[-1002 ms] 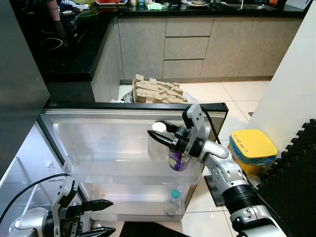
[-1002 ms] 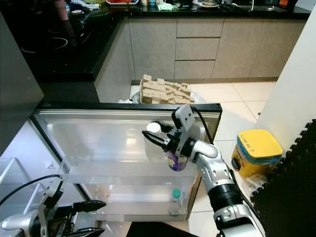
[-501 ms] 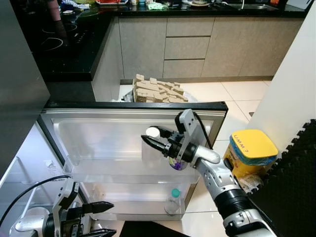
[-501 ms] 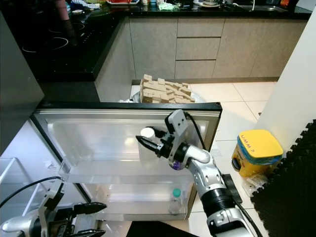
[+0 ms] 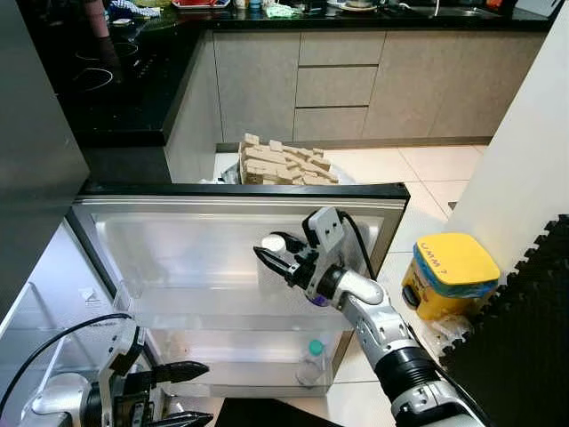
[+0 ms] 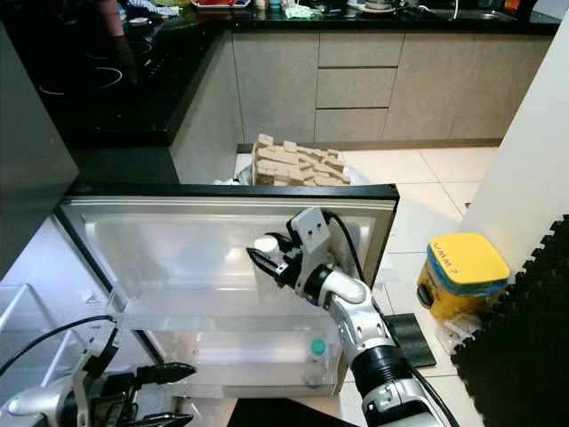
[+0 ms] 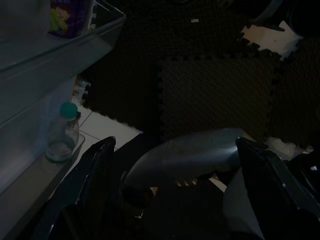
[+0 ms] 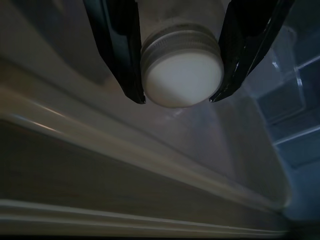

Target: Restocking fridge

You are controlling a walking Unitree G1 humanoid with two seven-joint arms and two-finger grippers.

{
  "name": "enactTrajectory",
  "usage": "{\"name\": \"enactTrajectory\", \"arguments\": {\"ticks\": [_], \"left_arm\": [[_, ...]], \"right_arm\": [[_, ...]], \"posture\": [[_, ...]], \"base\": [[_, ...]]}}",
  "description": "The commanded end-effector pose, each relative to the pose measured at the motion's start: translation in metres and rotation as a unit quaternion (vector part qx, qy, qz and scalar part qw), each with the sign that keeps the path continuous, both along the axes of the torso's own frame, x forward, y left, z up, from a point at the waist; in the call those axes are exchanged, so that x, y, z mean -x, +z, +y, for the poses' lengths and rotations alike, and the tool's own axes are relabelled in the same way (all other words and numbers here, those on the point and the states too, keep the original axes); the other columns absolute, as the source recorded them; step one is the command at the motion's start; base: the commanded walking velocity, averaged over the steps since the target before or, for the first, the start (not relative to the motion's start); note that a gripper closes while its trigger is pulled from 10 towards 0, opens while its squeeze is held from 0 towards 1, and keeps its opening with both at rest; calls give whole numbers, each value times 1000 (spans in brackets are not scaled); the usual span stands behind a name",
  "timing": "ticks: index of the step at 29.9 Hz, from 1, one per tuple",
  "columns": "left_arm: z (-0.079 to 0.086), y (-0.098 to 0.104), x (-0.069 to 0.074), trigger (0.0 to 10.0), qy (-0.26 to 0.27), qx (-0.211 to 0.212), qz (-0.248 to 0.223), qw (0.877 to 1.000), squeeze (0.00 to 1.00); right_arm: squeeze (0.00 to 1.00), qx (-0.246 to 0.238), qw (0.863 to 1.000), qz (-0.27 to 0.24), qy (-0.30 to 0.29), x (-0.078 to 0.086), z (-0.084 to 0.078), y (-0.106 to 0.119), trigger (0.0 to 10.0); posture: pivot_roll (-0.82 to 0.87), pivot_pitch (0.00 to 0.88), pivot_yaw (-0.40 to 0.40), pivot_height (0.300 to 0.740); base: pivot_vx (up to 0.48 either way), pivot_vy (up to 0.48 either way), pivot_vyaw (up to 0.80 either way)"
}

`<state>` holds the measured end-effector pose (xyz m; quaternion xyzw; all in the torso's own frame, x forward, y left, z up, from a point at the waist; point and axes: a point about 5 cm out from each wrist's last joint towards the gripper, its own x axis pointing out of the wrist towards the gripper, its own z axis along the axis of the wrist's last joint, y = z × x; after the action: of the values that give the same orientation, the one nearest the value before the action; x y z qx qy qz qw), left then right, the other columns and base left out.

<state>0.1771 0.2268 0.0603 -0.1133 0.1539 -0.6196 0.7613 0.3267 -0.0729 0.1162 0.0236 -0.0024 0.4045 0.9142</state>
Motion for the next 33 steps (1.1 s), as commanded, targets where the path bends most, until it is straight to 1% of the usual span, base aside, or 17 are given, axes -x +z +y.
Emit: {"name": "enactTrajectory", "arguments": {"ticks": [1,5,10,11,12,14,16,19,20,22,23,24,25,26,29,31,33], "left_arm": [[1,1,1,10000,-2,-7,1,1000,0],[1,-1,1,10000,-4,-11,5,1000,0],[0,-1,1,10000,-5,-11,6,1000,0],[0,-1,1,10000,-5,-10,6,1000,0],[0,-1,1,10000,-5,-10,6,1000,0],[0,-1,1,10000,-6,-11,6,1000,0],[0,-1,0,10000,-7,-12,6,1000,0],[0,-1,0,10000,-7,-12,6,1000,0],[0,-1,0,10000,-7,-12,6,1000,0],[0,-1,0,10000,-7,-12,7,1000,0],[0,0,0,10000,-7,-13,7,1000,0],[0,-1,0,10000,-8,-13,7,1000,0],[0,-1,0,10000,-8,-13,7,1000,0],[0,0,0,10000,-8,-13,7,1000,0],[0,0,0,10000,-9,-13,7,1000,0],[0,0,0,10000,-10,-12,7,1000,0],[0,0,0,10000,-10,-12,7,1000,0]], "right_arm": [[0,10,1000,-5,-9,-2,-1,0,10000],[0,11,999,8,-32,-3,-5,-6,10000],[0,3,1000,12,-28,0,-5,-9,10000],[145,-1,999,15,-28,0,-5,-10,10000],[694,-1,999,16,-29,0,-5,-10,10000],[694,-1,1000,16,-27,0,-5,-10,10000],[769,-3,1000,15,-27,1,-5,-10,10000],[757,-4,999,14,-29,0,-5,-10,10000],[710,-6,999,14,-32,0,-6,-9,10000],[710,-7,999,13,-34,-1,-6,-9,10000],[537,-8,999,11,-35,-2,-6,-8,10000],[71,-15,999,7,-34,-2,-6,-5,10000],[71,-15,999,7,-34,-2,-6,-5,10000],[0,-23,999,1,-30,-3,-6,-1,10000],[0,-37,999,-9,-21,-2,-7,6,10000],[0,-59,998,-32,6,0,-7,18,10000],[0,-59,997,-39,16,2,-8,22,10000]], "posture": [[49,0,-20,740],[46,0,-20,740],[44,0,-19,740],[44,0,-20,740],[44,0,-20,740],[44,0,-19,740],[44,0,-19,740],[45,0,-18,740],[45,0,-18,740],[45,0,-18,740],[45,0,-18,740],[46,0,-18,740],[46,0,-18,740],[47,0,-19,740],[47,0,-19,740],[46,0,-17,740],[46,0,-17,740]], "base": [[0,0,0],[0,0,0],[0,0,0],[0,0,0],[0,0,0],[0,0,0],[0,0,0],[0,0,0],[0,0,0],[0,0,0],[0,0,0],[0,0,0],[0,0,0],[0,0,0],[0,0,0],[0,0,0],[0,0,0]]}}
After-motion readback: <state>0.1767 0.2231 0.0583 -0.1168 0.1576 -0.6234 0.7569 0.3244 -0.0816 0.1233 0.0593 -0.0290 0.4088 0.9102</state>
